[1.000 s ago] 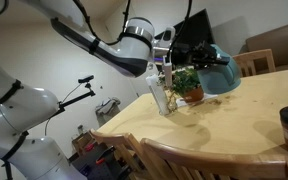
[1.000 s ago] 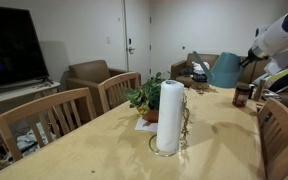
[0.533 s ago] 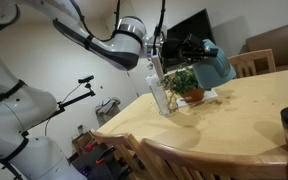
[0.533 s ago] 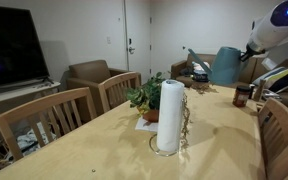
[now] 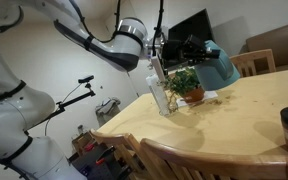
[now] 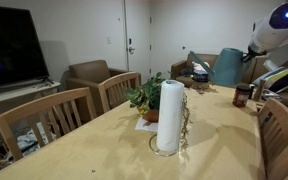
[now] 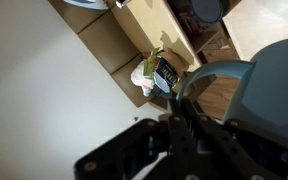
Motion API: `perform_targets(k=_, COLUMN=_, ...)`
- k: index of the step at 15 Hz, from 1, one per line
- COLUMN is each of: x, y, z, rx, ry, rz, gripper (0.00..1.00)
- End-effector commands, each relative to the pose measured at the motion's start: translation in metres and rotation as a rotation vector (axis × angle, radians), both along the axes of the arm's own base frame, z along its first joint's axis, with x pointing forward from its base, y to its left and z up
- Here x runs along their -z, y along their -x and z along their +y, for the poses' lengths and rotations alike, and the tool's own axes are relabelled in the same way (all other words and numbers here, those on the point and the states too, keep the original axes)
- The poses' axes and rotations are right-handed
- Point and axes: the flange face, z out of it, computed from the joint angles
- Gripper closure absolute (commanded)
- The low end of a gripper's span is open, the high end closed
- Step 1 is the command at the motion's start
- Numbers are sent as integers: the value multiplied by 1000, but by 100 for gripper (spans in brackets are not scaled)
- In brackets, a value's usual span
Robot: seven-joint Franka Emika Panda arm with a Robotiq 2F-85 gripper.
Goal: Use the watering can to water the plant
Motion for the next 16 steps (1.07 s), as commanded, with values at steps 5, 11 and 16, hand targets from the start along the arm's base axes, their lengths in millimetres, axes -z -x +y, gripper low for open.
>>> perform_targets(k=5, x=-26, y=-7, z=-1, rx=145, ry=197, rz=12, gripper=98)
perform_targets(k=11, x=-41, y=-22, z=17, rx=126, ry=326, rz=31, gripper=98)
perform_targets(k=16, x=-56, y=-29, z=39, rx=125, ry=490, rz=66, gripper=98)
